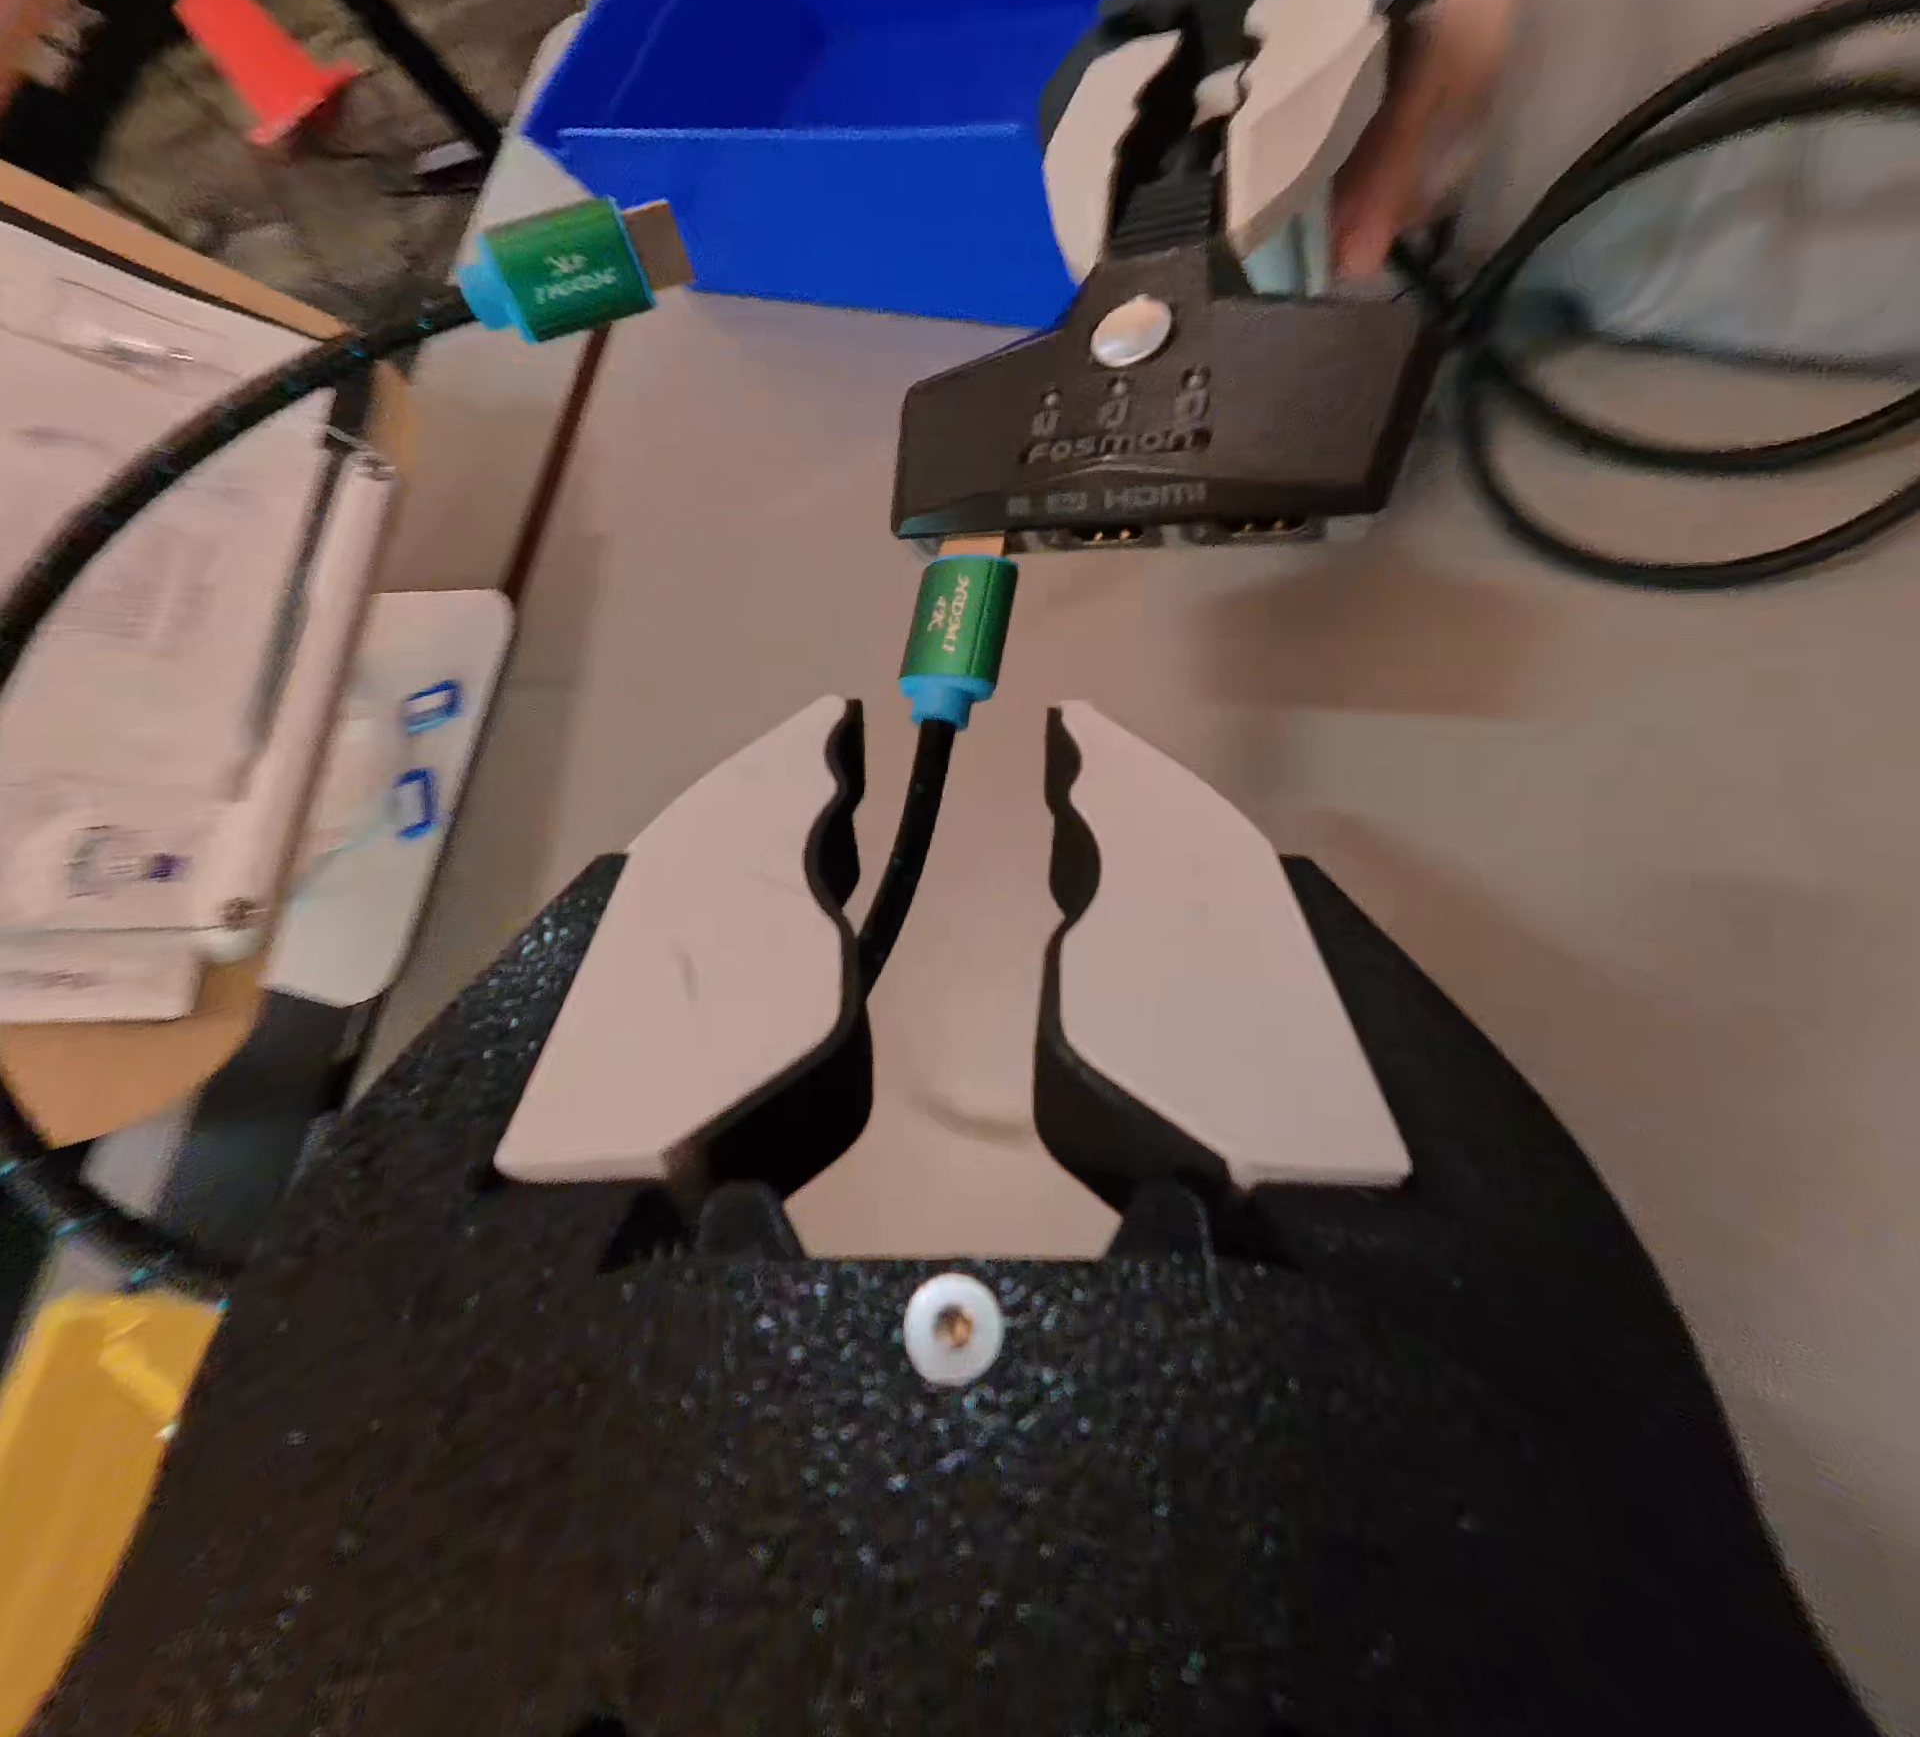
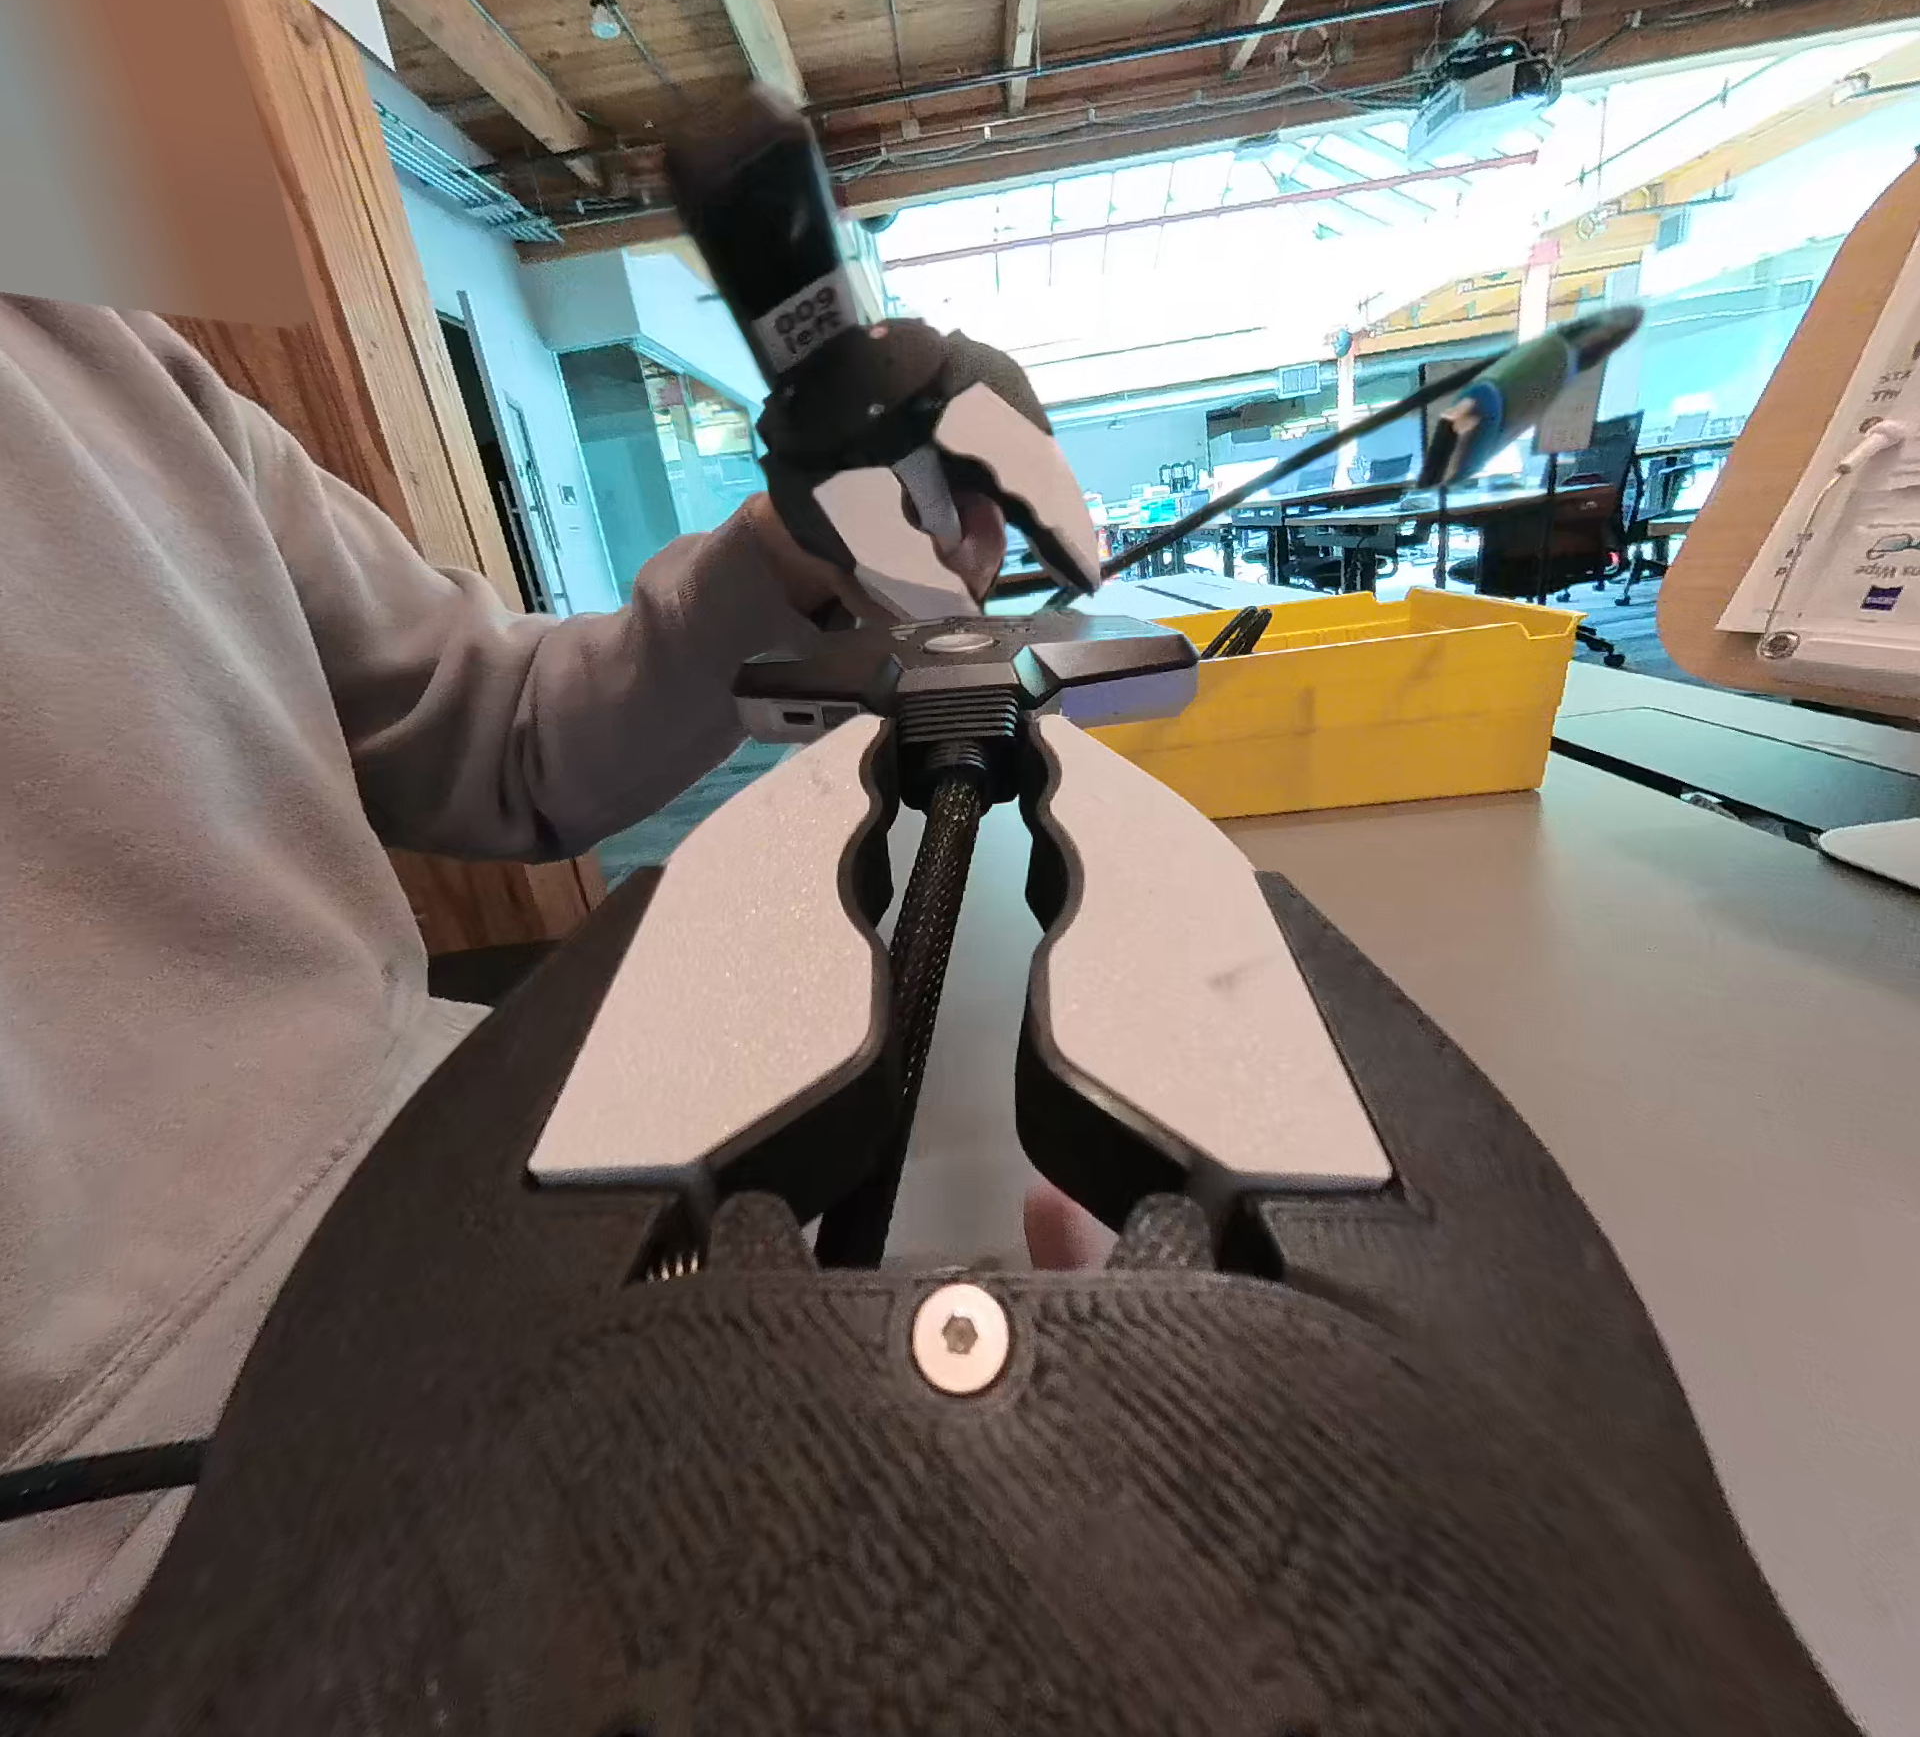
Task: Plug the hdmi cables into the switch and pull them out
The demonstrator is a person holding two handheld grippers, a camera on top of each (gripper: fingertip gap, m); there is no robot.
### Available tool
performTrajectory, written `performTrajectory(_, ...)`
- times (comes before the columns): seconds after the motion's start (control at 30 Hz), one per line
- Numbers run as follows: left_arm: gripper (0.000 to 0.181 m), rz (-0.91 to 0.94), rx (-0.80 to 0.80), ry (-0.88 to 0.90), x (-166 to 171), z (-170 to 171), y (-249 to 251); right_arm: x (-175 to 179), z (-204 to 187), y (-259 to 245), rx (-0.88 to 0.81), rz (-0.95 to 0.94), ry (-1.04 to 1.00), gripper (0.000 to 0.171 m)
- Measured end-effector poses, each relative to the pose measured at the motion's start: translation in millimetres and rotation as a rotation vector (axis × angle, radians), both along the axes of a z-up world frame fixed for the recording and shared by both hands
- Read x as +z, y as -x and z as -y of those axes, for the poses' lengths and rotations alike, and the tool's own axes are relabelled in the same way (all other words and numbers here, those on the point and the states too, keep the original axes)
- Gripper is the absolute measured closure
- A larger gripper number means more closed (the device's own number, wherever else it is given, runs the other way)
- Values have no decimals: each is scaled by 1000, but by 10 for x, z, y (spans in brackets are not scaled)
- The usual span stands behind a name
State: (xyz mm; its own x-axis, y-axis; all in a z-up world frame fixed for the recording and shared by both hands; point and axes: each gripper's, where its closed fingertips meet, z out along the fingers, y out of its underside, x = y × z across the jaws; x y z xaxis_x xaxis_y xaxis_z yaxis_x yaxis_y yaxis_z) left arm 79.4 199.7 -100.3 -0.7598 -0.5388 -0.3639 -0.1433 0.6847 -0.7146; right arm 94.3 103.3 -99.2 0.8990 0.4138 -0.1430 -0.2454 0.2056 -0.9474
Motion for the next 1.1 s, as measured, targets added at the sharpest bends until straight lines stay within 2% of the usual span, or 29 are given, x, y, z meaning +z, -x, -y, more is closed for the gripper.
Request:
performTrajectory(0.1,146,-73,-43,91,-28,49,40,-10,7,31,10,26,5,149)
performTrajectory(0.3,173,-186,-70,35,-274,82,81,9,4,170,51,87,-8,149)
performTrajectory(0.43,155,-216,-65,71,-249,77,91,-14,0,137,18,113,4,149)
performTrajectory(0.83,160,-277,-70,209,-179,107,128,-43,-29,185,32,137,19,150)
performTrajectory(0.93,154,-292,-54,192,-206,77,137,-49,-39,200,39,144,22,149)
performTrajectory(1.1,161,-290,-58,157,-211,81,156,-56,-43,208,51,128,29,150)
